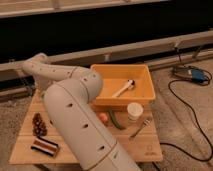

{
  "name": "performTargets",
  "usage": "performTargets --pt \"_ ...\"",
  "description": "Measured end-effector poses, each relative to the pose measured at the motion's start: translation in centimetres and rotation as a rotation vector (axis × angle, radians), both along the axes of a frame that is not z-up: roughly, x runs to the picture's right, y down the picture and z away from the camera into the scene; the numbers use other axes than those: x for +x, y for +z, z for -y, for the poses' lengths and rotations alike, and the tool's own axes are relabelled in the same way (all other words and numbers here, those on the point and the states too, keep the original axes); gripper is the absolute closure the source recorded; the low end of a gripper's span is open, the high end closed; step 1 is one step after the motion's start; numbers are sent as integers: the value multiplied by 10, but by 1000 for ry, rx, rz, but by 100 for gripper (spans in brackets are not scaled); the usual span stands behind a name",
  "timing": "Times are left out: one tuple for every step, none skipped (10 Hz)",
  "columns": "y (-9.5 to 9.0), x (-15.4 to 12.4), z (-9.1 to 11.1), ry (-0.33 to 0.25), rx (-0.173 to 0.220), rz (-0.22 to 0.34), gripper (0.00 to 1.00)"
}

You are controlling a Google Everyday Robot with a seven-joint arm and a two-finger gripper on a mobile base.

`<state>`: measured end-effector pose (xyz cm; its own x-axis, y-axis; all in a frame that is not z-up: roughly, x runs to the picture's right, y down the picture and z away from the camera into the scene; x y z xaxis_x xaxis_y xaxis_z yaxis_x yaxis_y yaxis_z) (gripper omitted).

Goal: Place sponge in metal cup

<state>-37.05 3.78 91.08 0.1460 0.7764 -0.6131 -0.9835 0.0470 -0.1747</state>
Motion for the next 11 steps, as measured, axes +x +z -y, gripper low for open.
performTargets --pt "5 -5 -2 -4 3 0 35" --pt "12 -10 -5 -2 9 -10 35" --pt "16 -15 -7 3 19 -26 35" --pt "18 -17 -7 9 25 -36 35" --pt "23 -18 -8 12 37 -56 35" --pt "26 -19 -9 14 42 -67 35" --pt "28 -19 -11 14 43 -77 35" --pt "31 -19 -13 11 44 -87 35" --pt "34 -18 -15 8 48 -100 37" --pt "37 -17 -18 3 50 -113 45" --pt "40 -17 -20 -4 51 -125 55"
